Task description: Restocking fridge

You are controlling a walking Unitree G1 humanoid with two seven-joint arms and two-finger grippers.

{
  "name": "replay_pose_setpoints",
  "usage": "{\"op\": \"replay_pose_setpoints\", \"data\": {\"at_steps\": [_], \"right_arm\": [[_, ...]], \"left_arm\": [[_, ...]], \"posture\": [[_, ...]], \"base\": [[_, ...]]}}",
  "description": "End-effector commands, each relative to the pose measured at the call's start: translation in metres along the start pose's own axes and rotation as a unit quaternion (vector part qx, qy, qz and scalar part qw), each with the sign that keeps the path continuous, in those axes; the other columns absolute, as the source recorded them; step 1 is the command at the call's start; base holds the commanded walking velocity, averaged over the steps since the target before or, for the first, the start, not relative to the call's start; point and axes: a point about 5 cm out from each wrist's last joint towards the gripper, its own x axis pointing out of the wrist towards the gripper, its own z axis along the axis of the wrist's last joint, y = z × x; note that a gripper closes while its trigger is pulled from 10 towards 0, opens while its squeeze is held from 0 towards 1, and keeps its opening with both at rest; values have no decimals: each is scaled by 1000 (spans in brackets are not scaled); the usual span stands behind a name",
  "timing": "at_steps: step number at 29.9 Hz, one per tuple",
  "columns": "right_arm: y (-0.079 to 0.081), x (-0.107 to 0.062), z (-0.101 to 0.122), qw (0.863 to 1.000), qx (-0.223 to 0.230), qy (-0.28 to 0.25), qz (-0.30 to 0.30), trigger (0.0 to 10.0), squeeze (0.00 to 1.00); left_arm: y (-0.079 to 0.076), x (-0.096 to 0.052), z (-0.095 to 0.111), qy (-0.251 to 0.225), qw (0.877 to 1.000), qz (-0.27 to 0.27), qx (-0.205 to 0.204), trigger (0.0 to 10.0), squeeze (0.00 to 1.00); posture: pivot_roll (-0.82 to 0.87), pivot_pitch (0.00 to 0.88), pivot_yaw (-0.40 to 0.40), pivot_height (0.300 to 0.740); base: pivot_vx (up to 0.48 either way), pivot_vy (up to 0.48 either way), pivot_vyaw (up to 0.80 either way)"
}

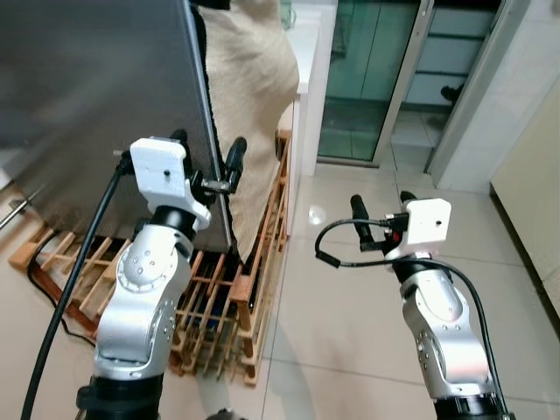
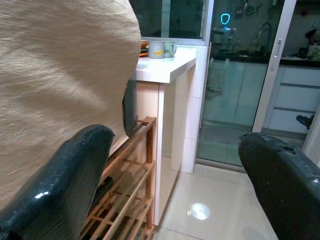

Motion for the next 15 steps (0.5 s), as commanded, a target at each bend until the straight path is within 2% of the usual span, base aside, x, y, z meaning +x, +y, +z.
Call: {"op": "replay_pose_setpoints", "data": {"at_steps": [1,3,4,6,7,11,15], "right_arm": [[-2,2,1,1000,-1,-3,-1,10000,0],[-2,2,1,1000,-1,-3,-1,10000,0],[-1,3,0,1000,0,-1,-2,10000,0],[-1,3,-1,1000,1,0,-2,10000,0],[-1,3,-1,1000,1,1,-1,10000,0],[-1,3,-1,1000,0,2,-1,10000,0],[-2,2,-2,1000,-2,4,-3,10000,0]], "left_arm": [[-7,8,-4,17,1000,-17,-4,10000,0],[-9,10,-6,25,999,-22,-5,10000,0],[-13,16,-14,50,998,-26,0,10000,0],[-13,19,-18,61,998,-22,7,10000,0],[-10,27,-24,77,997,1,-1,10000,0],[-4,38,-25,86,996,34,-13,10000,0],[4,42,-25,89,994,68,-7,10000,0]], "posture": [[-61,0,21,740],[-61,0,21,740],[-61,0,19,740],[-61,0,19,740],[-70,0,22,740],[-72,0,23,740],[-84,0,28,740]], "base": [[0,0,0],[0,0,0],[0,0,0],[0,0,0],[0,0,0],[0,0,0],[0,0,0]]}}
